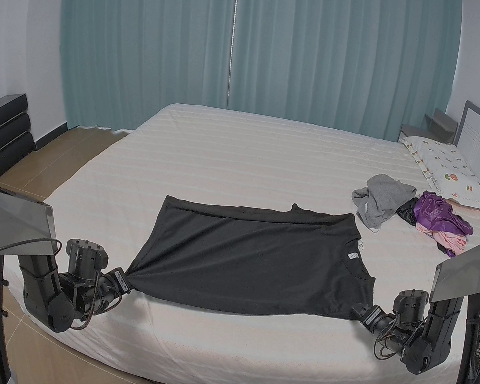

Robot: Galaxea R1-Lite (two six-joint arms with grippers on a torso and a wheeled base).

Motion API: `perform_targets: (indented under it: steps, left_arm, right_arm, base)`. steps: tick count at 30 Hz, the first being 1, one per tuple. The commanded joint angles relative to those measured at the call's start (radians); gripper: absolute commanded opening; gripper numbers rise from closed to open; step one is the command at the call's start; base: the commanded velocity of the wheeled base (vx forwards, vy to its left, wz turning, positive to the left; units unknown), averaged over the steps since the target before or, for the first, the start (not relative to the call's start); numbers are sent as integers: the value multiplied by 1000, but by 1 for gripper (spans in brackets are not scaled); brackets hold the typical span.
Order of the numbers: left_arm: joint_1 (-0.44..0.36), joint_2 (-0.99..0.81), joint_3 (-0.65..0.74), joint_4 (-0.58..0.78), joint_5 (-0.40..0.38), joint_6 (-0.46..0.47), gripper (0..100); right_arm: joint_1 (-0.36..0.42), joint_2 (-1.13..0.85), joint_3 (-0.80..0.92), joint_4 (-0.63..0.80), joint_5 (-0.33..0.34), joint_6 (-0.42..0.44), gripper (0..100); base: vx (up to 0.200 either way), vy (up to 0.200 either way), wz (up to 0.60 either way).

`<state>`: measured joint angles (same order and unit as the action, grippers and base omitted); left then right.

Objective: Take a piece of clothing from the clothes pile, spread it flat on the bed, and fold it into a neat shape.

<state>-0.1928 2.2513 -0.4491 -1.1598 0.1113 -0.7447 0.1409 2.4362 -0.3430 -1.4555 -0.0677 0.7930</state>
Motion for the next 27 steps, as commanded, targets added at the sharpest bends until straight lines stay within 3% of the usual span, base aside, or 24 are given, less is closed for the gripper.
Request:
perform_targets:
  steps: [1,17,27]
  left_arm:
    - [6,7,-6,0,1,-1,0]
    - [39,8,-45,-1,-19,-7,0]
    - [53,33,-126,-1,-33,-82,0]
  right_arm:
    - [2,21,-45,32,0,-3,0]
    - [-47,-88,-88,69,17,-3,0]
    - [-66,-109,-419,337,3,2,0]
  base:
    - [0,0,0]
    - [0,0,0]
    - [0,0,0]
